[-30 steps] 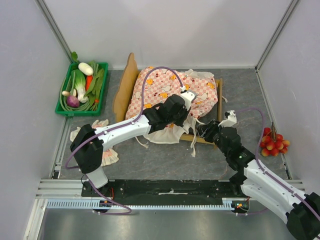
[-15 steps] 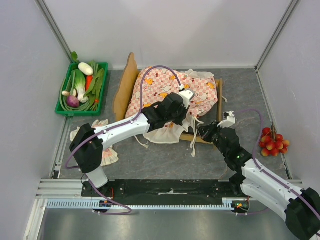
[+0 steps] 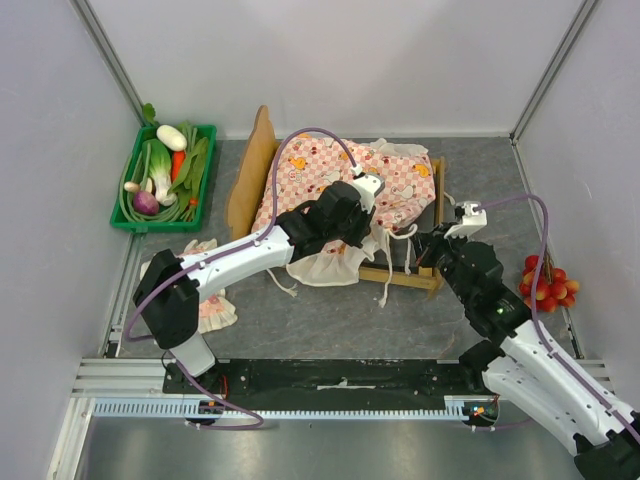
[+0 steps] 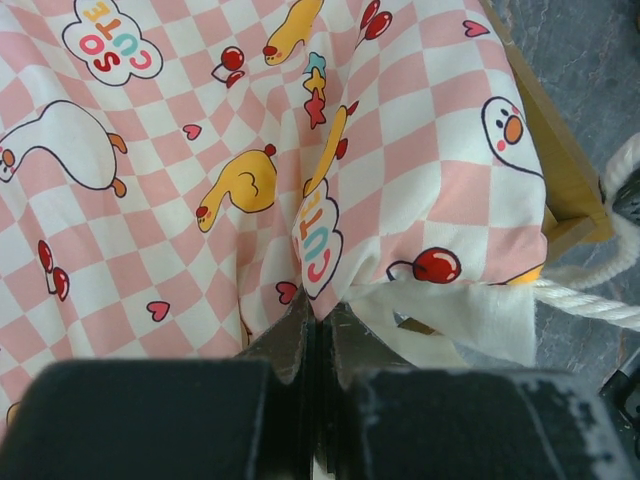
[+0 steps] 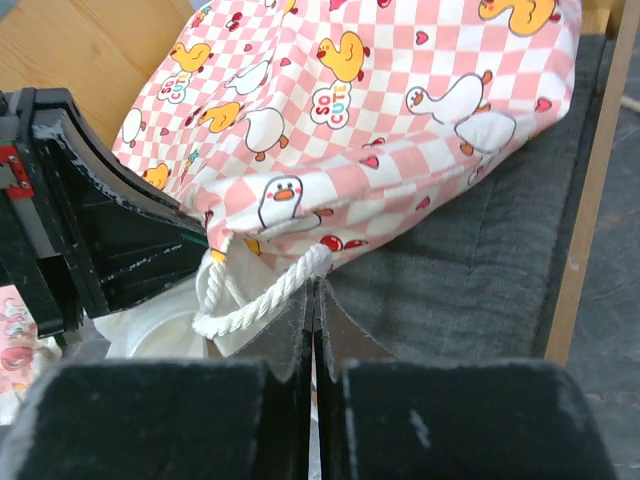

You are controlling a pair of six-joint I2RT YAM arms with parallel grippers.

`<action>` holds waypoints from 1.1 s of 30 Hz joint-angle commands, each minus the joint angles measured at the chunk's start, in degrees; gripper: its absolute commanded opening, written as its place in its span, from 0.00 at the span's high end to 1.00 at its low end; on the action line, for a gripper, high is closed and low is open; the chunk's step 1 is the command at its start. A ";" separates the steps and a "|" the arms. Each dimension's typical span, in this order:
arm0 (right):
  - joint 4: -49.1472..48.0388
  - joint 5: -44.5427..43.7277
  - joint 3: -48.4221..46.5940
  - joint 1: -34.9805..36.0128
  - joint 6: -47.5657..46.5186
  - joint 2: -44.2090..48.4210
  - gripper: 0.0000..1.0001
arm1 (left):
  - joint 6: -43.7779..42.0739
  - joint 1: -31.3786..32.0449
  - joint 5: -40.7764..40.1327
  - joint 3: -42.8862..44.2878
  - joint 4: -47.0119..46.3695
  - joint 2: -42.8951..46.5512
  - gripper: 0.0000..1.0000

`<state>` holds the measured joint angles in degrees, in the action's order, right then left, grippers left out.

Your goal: Set up the pet bed

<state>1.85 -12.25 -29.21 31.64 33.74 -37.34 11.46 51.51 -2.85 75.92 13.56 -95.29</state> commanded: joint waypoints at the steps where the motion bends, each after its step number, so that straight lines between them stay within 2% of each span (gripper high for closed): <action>1: 4.39 -2.50 -4.10 -0.09 -8.07 -2.21 1.00 | -0.39 -0.44 1.88 -0.25 -1.61 2.30 0.98; 11: 0.70 -3.22 1.17 -0.09 -6.76 -5.72 1.00 | 0.14 -0.44 4.43 -0.25 -1.87 2.47 0.98; 19: 2.89 -0.23 5.30 -0.08 -3.60 -4.93 0.98 | 0.75 -0.44 5.58 -0.07 -2.49 1.86 0.98; 24: 9.03 0.82 5.75 -0.09 -1.40 -3.01 0.84 | 1.28 -0.44 6.89 -0.25 -2.58 1.51 0.98; 25: 10.01 1.09 5.66 -0.09 -0.96 -2.30 0.72 | 1.28 -0.35 7.07 -0.16 -2.58 1.33 0.98; 27: 13.16 0.83 4.87 -0.09 -0.34 0.42 0.66 | 1.63 -0.35 7.68 -0.25 -2.66 1.07 0.98; 28: 14.31 0.30 4.34 -0.09 0.01 2.43 0.59 | 1.63 -0.44 7.86 -0.25 -2.75 0.81 0.98; 33: 23.02 -3.91 -0.74 0.00 0.36 8.85 0.48 | 2.51 -0.35 9.62 0.37 -2.93 -0.42 0.98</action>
<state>18.15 -12.45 -24.16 31.64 33.06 -32.62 11.77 51.33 4.12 75.57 13.15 -95.26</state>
